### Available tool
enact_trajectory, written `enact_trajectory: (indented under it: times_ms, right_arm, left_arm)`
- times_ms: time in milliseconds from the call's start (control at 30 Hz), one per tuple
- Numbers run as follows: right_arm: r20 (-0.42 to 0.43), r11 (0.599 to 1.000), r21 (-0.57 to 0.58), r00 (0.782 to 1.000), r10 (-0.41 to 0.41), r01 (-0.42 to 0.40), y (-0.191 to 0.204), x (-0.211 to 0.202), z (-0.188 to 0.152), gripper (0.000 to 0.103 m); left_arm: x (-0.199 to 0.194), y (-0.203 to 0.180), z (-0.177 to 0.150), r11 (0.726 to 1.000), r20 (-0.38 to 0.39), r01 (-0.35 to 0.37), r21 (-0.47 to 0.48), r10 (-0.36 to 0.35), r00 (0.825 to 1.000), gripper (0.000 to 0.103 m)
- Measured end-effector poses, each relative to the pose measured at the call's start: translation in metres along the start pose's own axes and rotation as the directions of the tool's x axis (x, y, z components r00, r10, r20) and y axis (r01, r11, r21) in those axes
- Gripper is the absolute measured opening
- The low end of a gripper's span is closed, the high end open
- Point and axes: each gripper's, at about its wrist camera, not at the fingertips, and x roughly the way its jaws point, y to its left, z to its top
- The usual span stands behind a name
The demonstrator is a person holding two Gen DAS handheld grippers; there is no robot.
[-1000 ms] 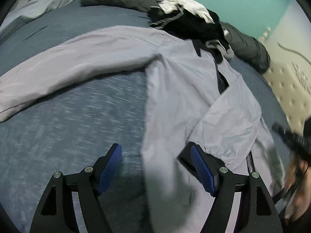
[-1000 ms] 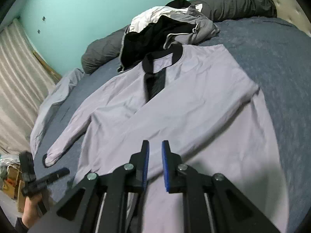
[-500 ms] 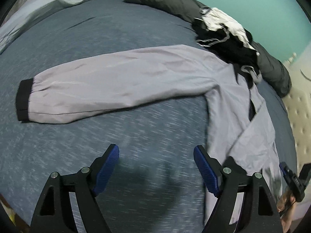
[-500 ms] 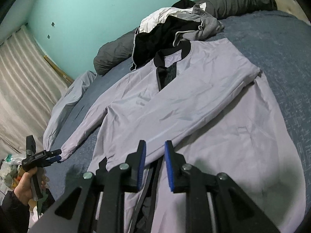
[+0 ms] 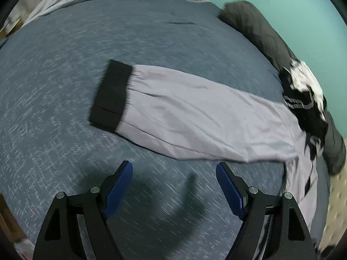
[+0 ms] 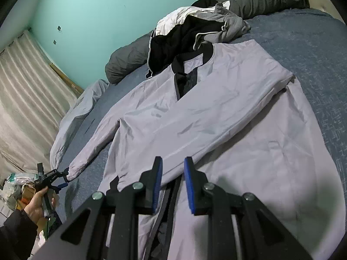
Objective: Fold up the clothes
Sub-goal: 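Grasp the other sleeve's black cuff with the left gripper and lift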
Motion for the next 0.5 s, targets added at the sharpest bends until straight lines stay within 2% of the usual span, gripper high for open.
enact_trajectory:
  times_ms: [100,333,367,500]
  right_arm:
    - [-0.002,1.000,0.002,1.000,-0.008,0.008,-0.001,0.002,-0.002,0.020]
    - [-0.002,1.000,-0.006,1.000,-0.028,0.028,-0.002,0.005,-0.004,0.020]
    - [-0.004,1.000,-0.007,1.000,-0.031,0.031,-0.002,0.005,-0.005,0.020]
    - [-0.006,0.999,-0.010,0.999,-0.036,0.036,-0.002,0.006,-0.005,0.020]
  left_arm:
    - [0.007,0.015,0.007,0.998,0.002,0.001,-0.065,0.000,1.000,0.084]
    - [0.019,0.028,0.021,0.995,0.056,-0.020,-0.097,0.026,0.998,0.081]
    - [0.020,0.029,0.024,0.995,0.064,-0.027,-0.092,0.033,0.997,0.078]
    - [0.024,0.033,0.032,0.995,0.067,-0.046,-0.089,0.052,0.996,0.047]
